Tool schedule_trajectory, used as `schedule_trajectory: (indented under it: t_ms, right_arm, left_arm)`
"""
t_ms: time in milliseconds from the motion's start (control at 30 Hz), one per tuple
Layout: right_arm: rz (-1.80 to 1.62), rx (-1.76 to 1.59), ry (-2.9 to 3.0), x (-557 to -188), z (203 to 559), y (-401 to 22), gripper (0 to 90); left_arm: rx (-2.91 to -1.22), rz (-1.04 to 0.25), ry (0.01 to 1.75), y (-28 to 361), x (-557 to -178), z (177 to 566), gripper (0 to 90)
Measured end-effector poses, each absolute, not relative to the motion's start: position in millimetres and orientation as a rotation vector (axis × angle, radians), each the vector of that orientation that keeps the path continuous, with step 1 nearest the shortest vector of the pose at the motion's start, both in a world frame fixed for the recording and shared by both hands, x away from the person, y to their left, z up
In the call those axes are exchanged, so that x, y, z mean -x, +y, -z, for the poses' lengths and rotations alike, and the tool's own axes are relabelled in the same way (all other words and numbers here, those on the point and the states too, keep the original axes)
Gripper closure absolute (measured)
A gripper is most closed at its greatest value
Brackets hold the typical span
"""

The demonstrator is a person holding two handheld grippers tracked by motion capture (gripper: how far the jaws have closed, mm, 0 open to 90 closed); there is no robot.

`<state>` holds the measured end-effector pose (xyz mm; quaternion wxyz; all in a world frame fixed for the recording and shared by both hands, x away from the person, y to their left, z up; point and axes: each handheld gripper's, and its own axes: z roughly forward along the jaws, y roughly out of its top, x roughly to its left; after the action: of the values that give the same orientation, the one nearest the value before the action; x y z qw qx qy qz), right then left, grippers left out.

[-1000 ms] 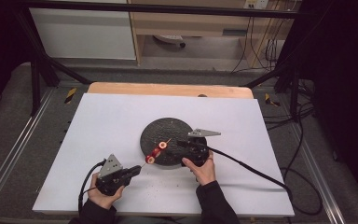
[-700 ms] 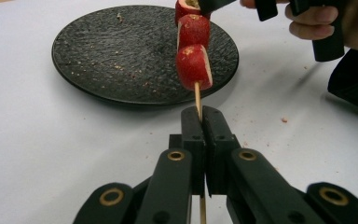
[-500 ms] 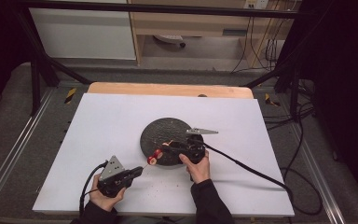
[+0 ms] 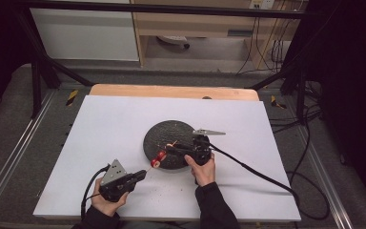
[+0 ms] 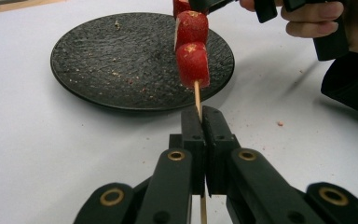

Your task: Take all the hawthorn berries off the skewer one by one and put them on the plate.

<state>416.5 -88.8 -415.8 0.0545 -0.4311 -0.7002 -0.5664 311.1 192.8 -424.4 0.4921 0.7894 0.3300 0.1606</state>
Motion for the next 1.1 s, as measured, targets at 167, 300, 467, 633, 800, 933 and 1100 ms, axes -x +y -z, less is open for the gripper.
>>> schedule_trajectory:
  t_ms: [167, 300, 467, 633, 800, 933, 1100]
  right_arm:
    - [1.731, 1.318, -2.109, -417, 413, -90, 61.2]
    - [1.752, 1.325, -2.085, -417, 411, -90, 61.8]
    - [1.816, 1.401, -2.102, -418, 405, -94, 62.2]
    - [1.825, 1.447, -2.13, -427, 401, -99, 62.2]
    - [1.823, 1.488, -2.168, -439, 399, -105, 62.1]
    - [1.782, 1.543, -2.228, -450, 402, -109, 62.1]
    - [1.671, 1.552, -2.292, -455, 421, -102, 61.9]
  left_arm:
    - [-1.902, -0.402, 0.799, 194, -310, 423, 88.3]
    - [-1.897, -0.412, 0.793, 194, -309, 422, 88.3]
    - [-1.893, -0.414, 0.795, 195, -308, 421, 88.3]
    - [-1.894, -0.413, 0.798, 197, -308, 422, 88.3]
    - [-1.89, -0.411, 0.814, 200, -310, 423, 88.3]
    - [-1.88, -0.42, 0.83, 203, -310, 422, 88.3]
    - [-1.875, -0.417, 0.842, 205, -312, 422, 88.3]
